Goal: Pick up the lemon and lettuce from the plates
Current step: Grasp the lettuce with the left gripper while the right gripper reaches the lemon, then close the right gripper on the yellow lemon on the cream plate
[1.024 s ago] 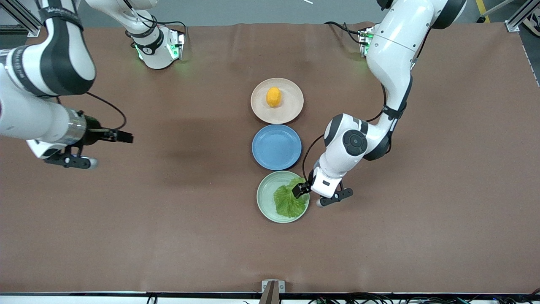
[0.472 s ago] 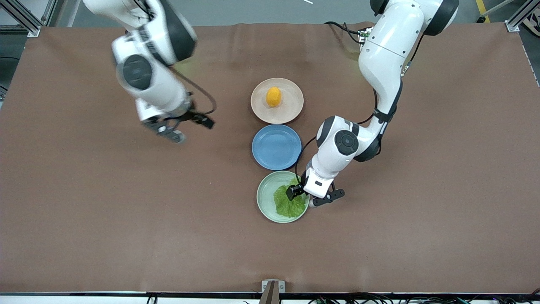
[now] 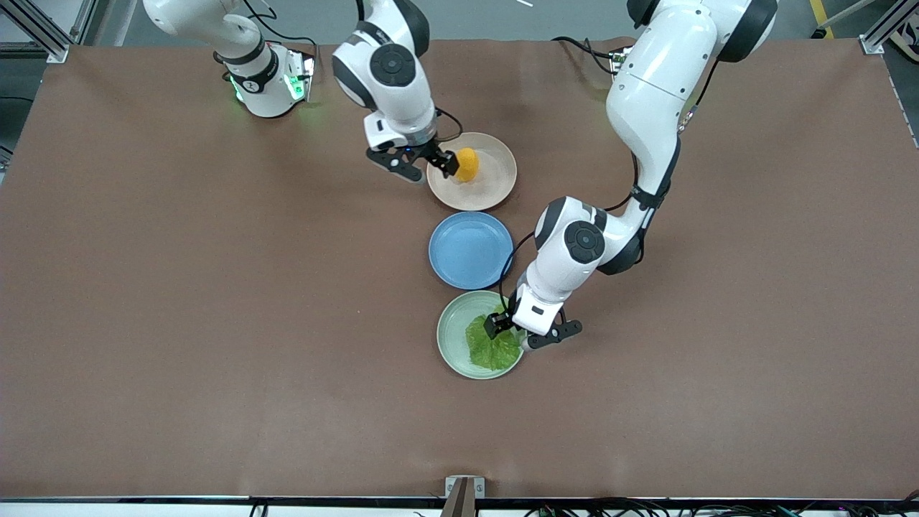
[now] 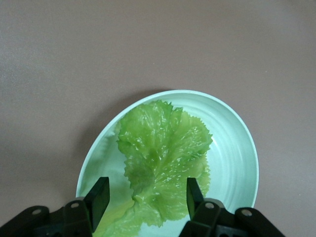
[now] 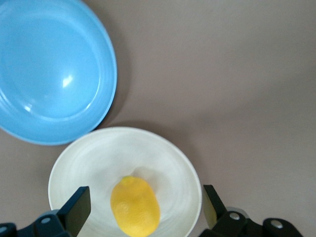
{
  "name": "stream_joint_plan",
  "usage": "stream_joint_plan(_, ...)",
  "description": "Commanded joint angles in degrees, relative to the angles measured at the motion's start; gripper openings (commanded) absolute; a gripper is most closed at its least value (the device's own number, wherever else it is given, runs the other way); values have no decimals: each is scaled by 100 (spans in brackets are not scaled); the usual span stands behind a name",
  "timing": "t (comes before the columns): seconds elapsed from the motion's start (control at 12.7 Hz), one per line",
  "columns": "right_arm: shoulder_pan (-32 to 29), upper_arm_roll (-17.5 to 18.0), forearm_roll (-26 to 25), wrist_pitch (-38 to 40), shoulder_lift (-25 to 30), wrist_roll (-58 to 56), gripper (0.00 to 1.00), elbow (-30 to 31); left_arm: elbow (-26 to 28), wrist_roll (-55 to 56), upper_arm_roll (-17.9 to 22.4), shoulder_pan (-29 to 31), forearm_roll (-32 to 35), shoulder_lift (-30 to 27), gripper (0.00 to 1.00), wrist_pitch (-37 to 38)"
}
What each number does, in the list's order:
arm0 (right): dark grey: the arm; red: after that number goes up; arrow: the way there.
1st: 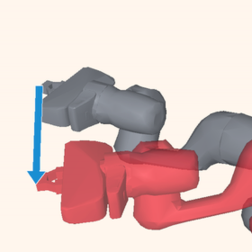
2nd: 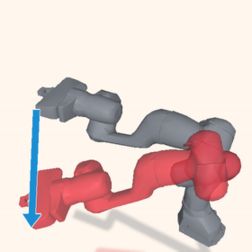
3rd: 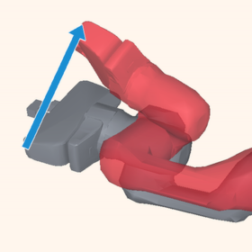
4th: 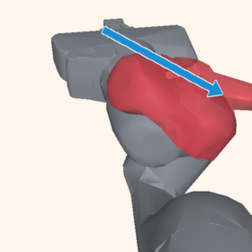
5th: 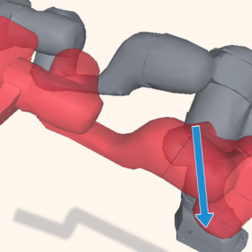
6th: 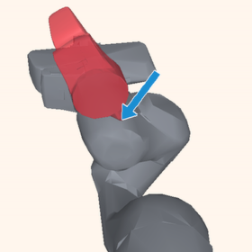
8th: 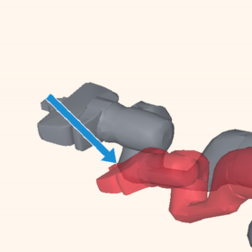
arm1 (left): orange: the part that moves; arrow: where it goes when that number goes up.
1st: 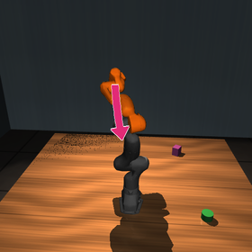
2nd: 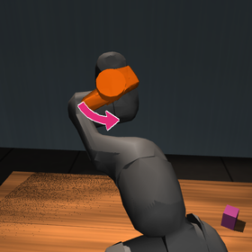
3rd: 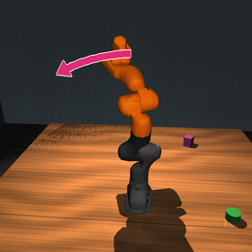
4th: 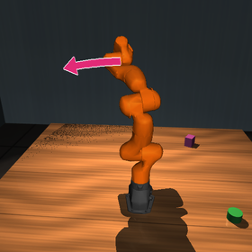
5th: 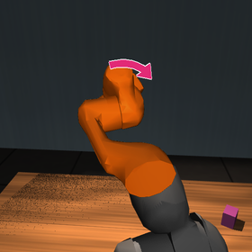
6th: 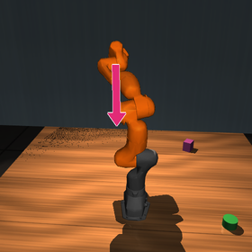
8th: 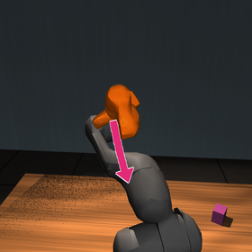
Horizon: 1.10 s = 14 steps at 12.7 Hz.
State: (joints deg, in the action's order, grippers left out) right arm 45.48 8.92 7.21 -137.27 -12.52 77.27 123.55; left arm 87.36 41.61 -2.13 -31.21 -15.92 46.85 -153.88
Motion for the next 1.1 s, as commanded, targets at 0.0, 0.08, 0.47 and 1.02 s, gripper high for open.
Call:
stream_joint_plan(0.0, 354, -92, -167, -615, -469, 43, 100, -15, -61, -4, 11, -43, -43, 114, 67, -63)
stream_joint_plan(0.08, 452, -92, -333, -843, -610, 43, 100, -24, -61, -12, 11, -34, -43, 123, 66, -63)
stream_joint_plan(0.47, 725, -119, -607, -1407, -1077, 51, 100, -42, -69, 40, 11, -43, -43, 158, 49, -63)
stream_joint_plan(1.02, 1041, -145, -616, -1697, -1270, 331, 99, -42, -69, 58, 11, -34, -60, 150, 5, -63)
